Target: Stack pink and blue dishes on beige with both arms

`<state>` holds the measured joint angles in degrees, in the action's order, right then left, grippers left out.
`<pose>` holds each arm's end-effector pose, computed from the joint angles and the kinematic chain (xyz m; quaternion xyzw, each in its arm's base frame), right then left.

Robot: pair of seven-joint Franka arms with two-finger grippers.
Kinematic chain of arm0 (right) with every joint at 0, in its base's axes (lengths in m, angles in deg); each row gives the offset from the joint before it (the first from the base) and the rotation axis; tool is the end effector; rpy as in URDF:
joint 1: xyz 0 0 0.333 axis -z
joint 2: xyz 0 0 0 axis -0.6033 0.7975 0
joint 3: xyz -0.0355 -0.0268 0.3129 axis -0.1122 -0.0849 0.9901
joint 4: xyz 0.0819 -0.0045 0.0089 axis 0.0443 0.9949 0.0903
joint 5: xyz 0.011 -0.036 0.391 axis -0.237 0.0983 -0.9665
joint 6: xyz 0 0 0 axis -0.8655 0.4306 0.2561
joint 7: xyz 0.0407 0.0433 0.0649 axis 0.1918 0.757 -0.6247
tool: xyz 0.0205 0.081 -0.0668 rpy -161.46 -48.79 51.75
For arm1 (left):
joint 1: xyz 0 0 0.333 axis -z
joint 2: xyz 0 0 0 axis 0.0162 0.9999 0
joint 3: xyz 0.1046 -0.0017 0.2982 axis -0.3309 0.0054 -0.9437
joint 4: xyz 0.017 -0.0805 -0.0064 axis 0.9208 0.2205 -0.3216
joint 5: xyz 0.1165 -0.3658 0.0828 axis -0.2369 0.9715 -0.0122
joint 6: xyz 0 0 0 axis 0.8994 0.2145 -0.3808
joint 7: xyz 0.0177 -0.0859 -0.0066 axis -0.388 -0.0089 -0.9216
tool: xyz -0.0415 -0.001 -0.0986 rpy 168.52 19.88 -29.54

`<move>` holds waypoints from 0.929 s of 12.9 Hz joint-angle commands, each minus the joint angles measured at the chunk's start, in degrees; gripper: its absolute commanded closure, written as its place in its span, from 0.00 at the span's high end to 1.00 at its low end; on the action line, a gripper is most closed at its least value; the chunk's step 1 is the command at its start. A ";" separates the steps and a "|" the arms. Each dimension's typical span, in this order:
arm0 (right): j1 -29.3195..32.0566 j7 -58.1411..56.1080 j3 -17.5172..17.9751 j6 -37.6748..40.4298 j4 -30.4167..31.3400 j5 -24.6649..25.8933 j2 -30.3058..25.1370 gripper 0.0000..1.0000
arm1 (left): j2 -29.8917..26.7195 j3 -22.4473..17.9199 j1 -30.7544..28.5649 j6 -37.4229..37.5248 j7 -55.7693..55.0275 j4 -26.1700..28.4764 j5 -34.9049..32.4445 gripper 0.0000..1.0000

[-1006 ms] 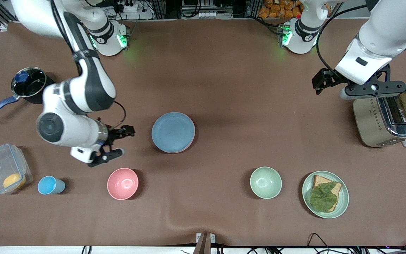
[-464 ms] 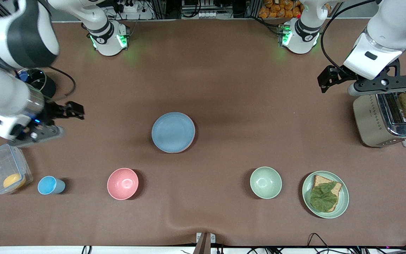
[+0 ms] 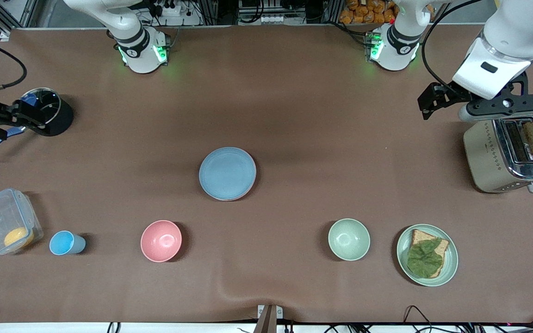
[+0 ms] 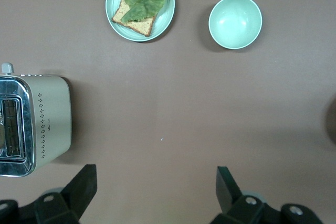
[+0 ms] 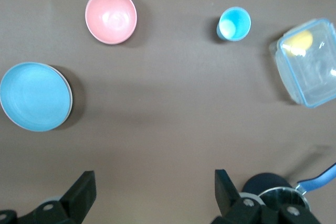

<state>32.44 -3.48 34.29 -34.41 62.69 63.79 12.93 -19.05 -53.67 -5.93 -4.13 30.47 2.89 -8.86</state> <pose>0.5724 -0.0035 0.6282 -0.9982 -0.0540 0.0211 0.0130 0.5311 -0.1586 0.6417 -0.9988 -0.0172 -0.0227 0.0396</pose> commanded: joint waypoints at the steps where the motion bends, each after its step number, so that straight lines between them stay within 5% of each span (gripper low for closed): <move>1: 8.08 1.17 8.35 -4.66 9.41 1.71 -5.89 1.00 | -1.24 -2.47 0.68 0.38 3.94 0.46 1.11 1.00; 3: 7.49 1.17 8.37 -4.67 8.81 2.15 -5.80 1.00 | -1.59 -6.26 3.75 1.08 5.54 0.55 1.20 1.00; 12: 7.66 1.26 8.10 -4.66 7.84 2.68 -4.66 1.00 | -2.56 -9.52 4.64 3.45 5.89 0.55 2.42 1.00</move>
<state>39.30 -3.20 41.38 -38.48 69.64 65.42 8.94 -20.54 -61.10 -1.65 -1.63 34.98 2.88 -8.49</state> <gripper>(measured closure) 0.000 0.000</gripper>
